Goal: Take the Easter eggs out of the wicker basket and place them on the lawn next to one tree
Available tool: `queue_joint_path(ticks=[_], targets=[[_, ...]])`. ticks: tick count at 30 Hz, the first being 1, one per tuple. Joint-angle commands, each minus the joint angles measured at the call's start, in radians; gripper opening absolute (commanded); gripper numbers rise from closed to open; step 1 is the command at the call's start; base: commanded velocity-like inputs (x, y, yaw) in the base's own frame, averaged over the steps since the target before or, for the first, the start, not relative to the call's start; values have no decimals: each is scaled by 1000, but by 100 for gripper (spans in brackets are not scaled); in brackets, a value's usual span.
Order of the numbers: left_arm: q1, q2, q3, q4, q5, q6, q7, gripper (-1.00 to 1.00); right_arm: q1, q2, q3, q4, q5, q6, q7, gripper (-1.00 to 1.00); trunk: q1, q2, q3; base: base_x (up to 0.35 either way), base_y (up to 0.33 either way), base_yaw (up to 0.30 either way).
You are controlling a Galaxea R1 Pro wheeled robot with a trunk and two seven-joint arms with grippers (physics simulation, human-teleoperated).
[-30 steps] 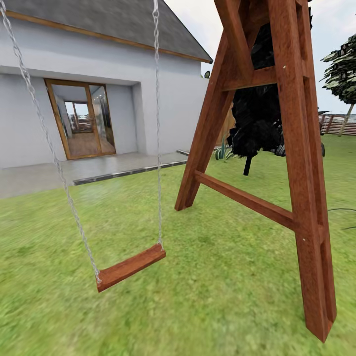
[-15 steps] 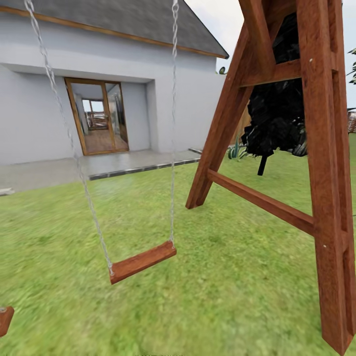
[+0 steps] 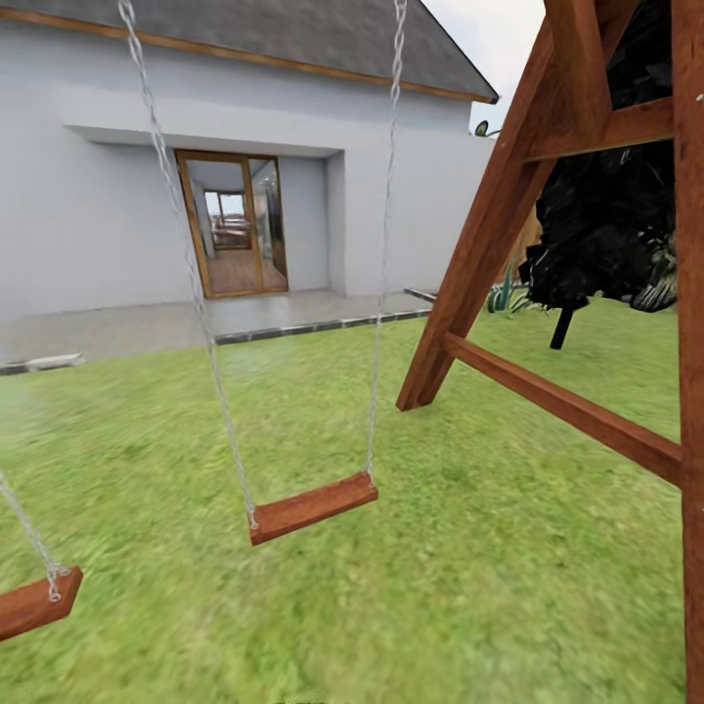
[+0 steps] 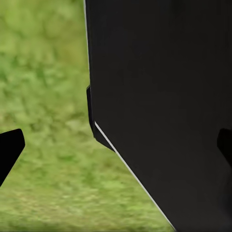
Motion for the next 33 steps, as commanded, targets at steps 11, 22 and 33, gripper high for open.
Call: queue_joint_path(ticks=[11,22,33], targets=[[0,0,0,-1,-1,-1,-1,100,-1,0,1,2,1,-1,0,100,0,0,-13,0,0,233],[0,-1,1,-1,3,1,-2,100,-1,0,1,2,1,-1,-1,100,0,0,-25,-165,0,233],[0,-1,-1,-1,0,1,-1,100,-1,2,1,3,1,-1,-1,100,0,0,-37,-305,-28,233]])
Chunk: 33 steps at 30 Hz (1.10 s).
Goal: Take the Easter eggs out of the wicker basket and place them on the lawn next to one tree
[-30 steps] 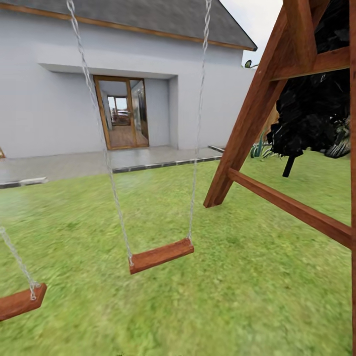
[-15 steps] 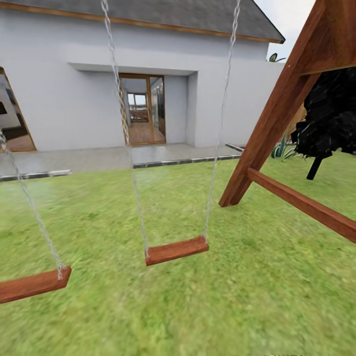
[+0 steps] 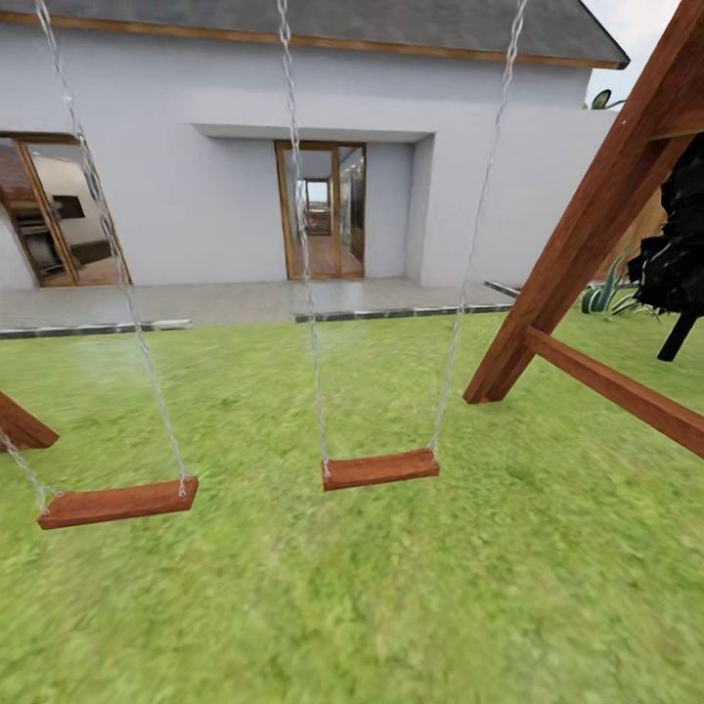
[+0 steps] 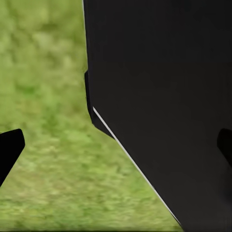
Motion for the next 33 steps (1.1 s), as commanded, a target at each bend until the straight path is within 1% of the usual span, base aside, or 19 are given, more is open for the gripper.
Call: queue_joint_path(ticks=[1,8,14,33], targets=[[0,0,0,-1,0,-1,0,100,-1,0,1,3,1,-1,0,100,0,0,-2,-99,-23,231],[0,0,0,-1,-1,-1,0,100,-1,-1,1,6,1,-5,3,100,0,0,-4,-24,-6,99],[0,0,-3,-1,-2,-2,0,100,-1,-1,1,7,1,-7,1,100,0,0,-4,-59,-16,261],[0,0,-4,-1,-2,-2,-1,100,-1,-3,-1,7,-1,-7,0,100,0,0,-4,-322,-5,296]])
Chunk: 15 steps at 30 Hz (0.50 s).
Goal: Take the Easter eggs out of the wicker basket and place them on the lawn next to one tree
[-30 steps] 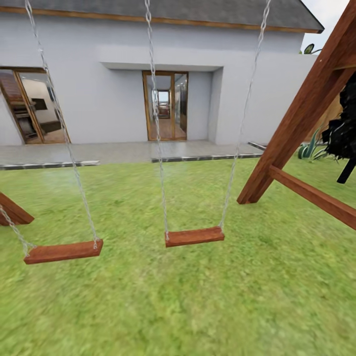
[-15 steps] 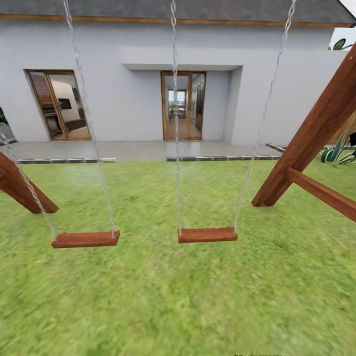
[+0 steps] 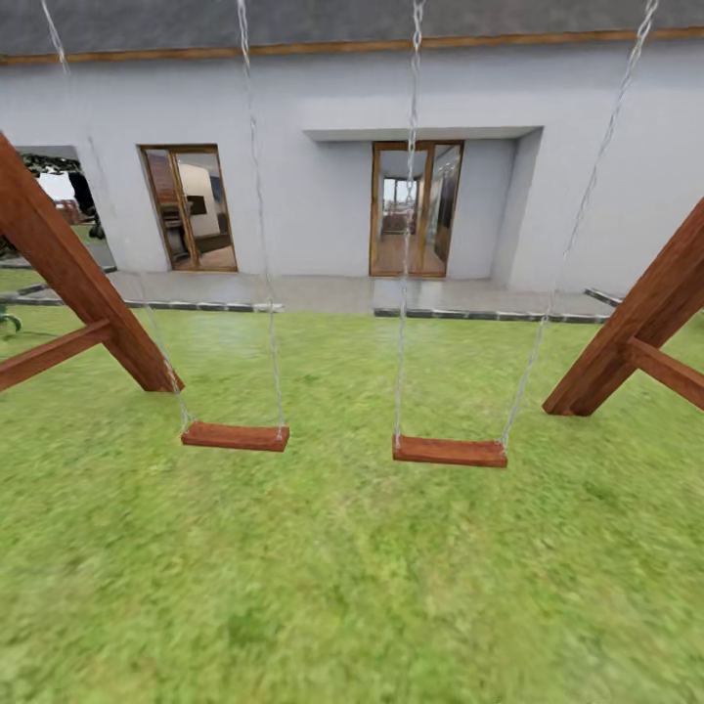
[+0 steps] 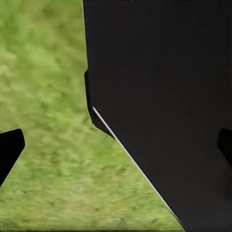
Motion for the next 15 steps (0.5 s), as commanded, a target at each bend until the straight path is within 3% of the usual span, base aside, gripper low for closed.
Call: queue_joint_path(ticks=[1,15], targets=[[1,0,0,-1,0,-1,-1,100,-1,0,1,2,1,-1,0,100,-1,0,-1,-340,60,297],[1,0,-1,-1,0,0,0,100,-1,0,1,2,-1,-1,0,100,-1,0,-1,-340,21,297]])
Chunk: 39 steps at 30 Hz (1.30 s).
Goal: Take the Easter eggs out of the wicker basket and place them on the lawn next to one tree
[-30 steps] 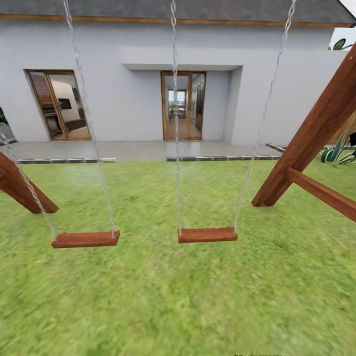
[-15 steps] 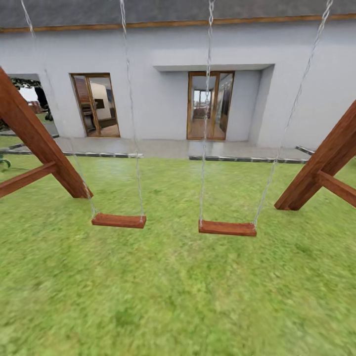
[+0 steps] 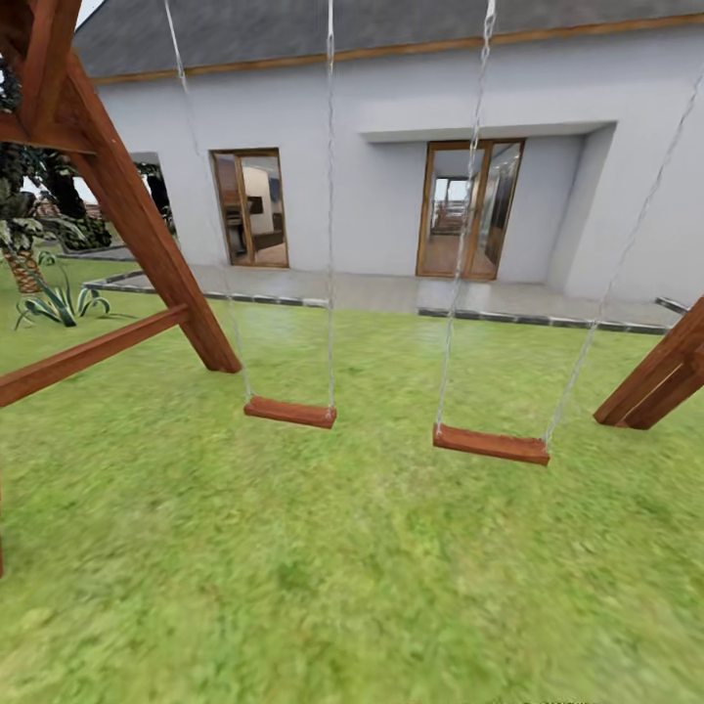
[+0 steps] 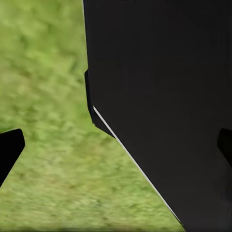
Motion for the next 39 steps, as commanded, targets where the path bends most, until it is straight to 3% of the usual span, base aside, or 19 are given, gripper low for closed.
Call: queue_joint_path(ticks=[1,39], targets=[[0,0,0,-1,0,-1,-1,100,-1,0,1,2,0,-1,0,100,-1,0,-1,-293,-5,297],[-1,0,3,-1,0,0,-1,100,-1,0,2,2,2,-1,0,100,-1,0,-1,-20,-6,298]])
